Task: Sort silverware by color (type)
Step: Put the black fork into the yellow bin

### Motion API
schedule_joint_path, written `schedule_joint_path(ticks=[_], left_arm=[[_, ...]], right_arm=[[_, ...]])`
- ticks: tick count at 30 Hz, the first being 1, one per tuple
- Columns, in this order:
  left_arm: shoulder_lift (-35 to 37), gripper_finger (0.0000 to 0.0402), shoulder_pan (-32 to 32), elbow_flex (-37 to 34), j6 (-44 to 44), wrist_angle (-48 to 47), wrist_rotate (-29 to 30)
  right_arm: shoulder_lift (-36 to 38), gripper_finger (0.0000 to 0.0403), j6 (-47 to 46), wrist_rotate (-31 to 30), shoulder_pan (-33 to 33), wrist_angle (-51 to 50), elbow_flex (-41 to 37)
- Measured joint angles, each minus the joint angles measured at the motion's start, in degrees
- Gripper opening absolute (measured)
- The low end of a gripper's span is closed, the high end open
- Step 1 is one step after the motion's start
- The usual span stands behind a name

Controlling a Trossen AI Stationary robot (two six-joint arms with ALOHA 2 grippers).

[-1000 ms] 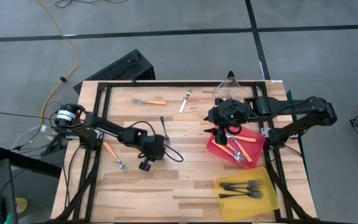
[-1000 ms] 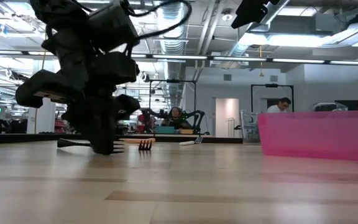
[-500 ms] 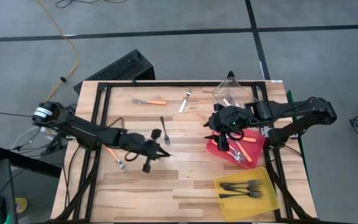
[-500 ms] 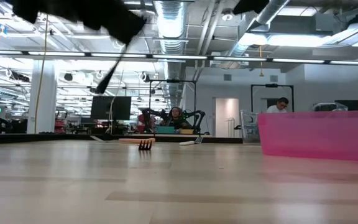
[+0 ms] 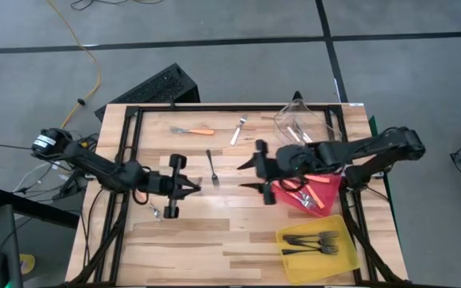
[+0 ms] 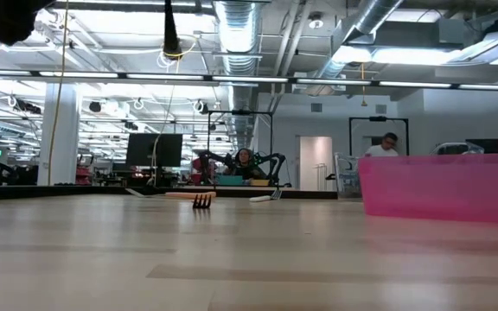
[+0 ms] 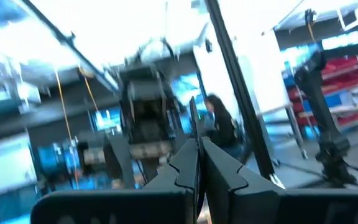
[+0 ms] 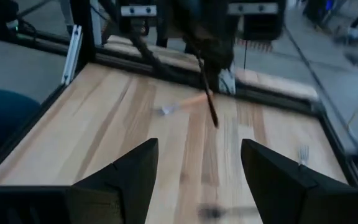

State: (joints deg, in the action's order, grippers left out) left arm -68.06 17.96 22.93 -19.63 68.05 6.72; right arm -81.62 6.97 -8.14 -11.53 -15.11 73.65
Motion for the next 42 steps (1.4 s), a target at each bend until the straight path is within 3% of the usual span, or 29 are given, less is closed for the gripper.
schedule_joint_path(ticks=[4,13,42], left_arm=[[-1.4,0.0,0.2,-0.8,-2.2,7.4,-0.5],[-2.5,0.0,0.2,-0.8,-3.3,8.9,-1.8],[-3.0,0.0,-0.1,1.3,-5.2,7.9,-4.8]], right_arm=[[-6.2,0.0255,3.5,0.0,-0.3,11.0,-0.1],[-16.0,0.0255,9.1,0.1,0.1,35.2,0.0],[-19.8,0.0255,7.9,3.9,1.2,45.8,0.0]])
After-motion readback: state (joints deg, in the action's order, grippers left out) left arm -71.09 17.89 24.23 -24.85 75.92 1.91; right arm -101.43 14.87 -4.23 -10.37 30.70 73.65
